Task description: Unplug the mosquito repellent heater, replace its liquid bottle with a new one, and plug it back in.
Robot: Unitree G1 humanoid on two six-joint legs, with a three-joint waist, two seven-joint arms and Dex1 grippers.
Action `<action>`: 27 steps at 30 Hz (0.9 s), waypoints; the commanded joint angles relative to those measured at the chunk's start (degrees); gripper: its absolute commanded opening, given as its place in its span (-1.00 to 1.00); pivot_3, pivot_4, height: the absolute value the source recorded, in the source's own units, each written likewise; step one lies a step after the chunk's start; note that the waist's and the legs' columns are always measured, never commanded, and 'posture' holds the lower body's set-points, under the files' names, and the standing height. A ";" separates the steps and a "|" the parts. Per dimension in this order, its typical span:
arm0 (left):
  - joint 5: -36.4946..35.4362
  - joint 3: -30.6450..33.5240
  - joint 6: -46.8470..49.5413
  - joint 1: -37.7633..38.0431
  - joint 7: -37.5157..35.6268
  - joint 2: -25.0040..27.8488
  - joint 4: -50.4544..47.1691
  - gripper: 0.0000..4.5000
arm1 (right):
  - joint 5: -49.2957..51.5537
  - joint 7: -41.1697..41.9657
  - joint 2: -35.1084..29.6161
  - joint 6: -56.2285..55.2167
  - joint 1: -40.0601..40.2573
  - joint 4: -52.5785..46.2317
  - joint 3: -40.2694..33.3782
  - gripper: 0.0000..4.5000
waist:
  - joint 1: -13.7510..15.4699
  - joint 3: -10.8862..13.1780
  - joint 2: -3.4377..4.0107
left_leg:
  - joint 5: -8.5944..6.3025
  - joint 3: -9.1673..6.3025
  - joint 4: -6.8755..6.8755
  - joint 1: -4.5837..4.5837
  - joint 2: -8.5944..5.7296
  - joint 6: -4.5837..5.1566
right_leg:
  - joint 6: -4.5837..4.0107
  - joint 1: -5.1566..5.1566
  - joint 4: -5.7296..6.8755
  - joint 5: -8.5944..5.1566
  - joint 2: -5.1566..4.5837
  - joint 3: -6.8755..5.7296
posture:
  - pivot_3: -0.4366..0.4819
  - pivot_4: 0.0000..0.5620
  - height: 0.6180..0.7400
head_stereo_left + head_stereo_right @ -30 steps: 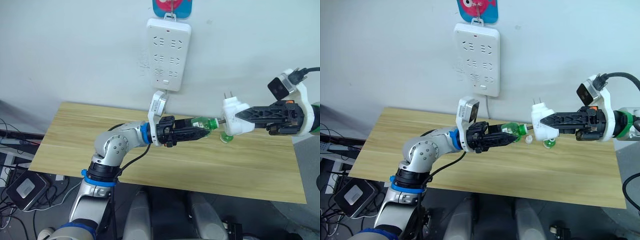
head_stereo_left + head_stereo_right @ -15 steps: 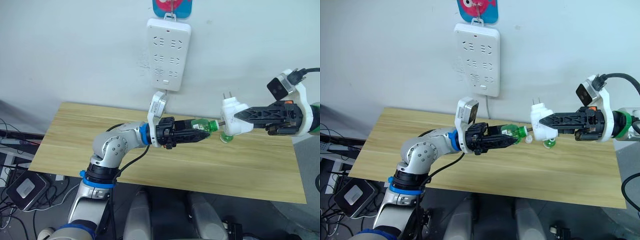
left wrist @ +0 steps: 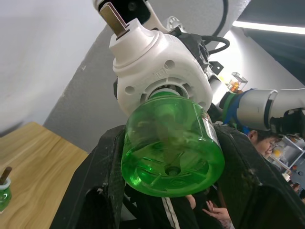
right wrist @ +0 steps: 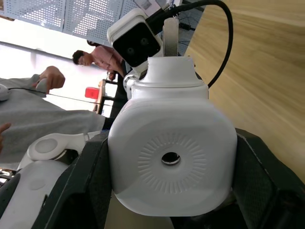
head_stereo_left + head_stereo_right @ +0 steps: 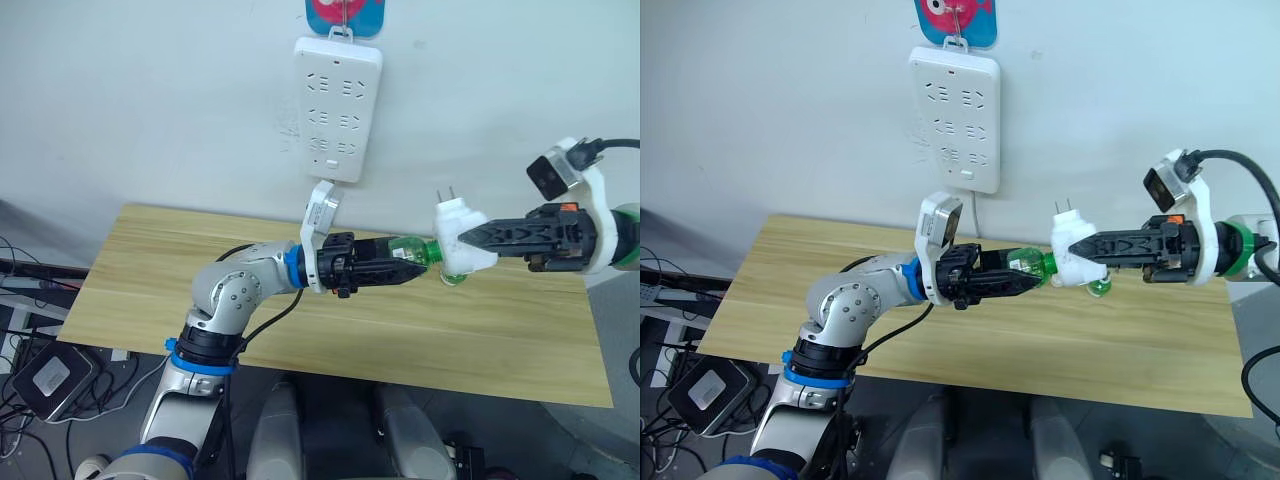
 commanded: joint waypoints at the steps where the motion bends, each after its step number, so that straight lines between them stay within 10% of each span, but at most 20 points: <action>1: -1.28 -0.88 0.42 -1.04 -0.62 -0.91 -2.93 0.00 | 1.58 -2.36 0.92 -2.09 0.71 -2.98 -1.76 0.31 | 0.00 0.00 0.00 | 0.00 0.00 0.00 0.00 0.00 0.00 | -0.01 0.00 0.01 0.00 0.00 0.00 | -0.21 0.12 1.00; 15: 1.68 -2.06 -1.59 -1.20 -2.15 -1.85 -1.66 0.00 | 1.58 1.13 2.47 -1.85 -2.05 -7.37 -1.58 0.31 | -0.02 0.00 0.00 | 0.00 0.00 0.01 0.01 0.00 0.00 | -0.02 0.00 0.01 0.01 0.00 0.00 | -0.25 0.13 1.00; 20: 2.50 -1.68 -2.14 -1.38 -1.78 -2.27 -0.66 0.00 | 1.58 -0.84 1.90 -2.68 -0.08 -7.15 -1.81 0.99 | 0.09 0.00 0.00 | 0.00 0.00 0.02 -0.01 -0.03 0.00 | -0.01 0.01 0.00 0.01 -0.03 -0.01 | -0.25 0.13 1.00; 27: 1.80 -0.49 -1.52 -1.67 -0.91 -2.57 -0.53 0.00 | 1.58 -3.60 1.66 -4.08 2.94 -7.45 -2.92 0.99 | -0.01 0.00 0.00 | 0.00 -0.01 0.03 0.00 -0.02 0.00 | -0.01 0.01 0.02 0.02 -0.03 -0.01 | -0.24 0.15 1.00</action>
